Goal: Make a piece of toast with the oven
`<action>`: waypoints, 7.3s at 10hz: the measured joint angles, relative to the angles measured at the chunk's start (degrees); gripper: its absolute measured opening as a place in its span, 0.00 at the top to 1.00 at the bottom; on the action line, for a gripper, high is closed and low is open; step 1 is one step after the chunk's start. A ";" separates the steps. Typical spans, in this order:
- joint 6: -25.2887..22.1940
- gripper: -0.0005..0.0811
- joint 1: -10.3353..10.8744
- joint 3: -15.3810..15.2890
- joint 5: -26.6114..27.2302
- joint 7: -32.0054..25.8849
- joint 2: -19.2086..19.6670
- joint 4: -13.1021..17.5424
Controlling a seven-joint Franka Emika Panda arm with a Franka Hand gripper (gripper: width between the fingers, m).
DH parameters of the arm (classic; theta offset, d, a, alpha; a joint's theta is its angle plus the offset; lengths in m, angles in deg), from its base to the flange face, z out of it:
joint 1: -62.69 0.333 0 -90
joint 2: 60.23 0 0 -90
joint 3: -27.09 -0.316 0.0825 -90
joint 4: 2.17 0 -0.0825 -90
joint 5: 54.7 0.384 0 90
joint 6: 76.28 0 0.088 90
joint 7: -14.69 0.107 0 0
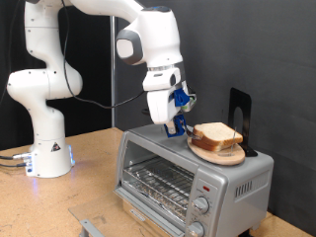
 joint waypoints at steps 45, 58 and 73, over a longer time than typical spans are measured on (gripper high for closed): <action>-30.36 0.50 -4.06 9.62 11.96 -21.21 -22.87 -13.34; -25.25 0.50 -3.64 1.82 7.85 -16.17 -26.89 -22.49; -17.02 0.50 -4.24 -1.03 13.08 -8.73 -18.26 -16.26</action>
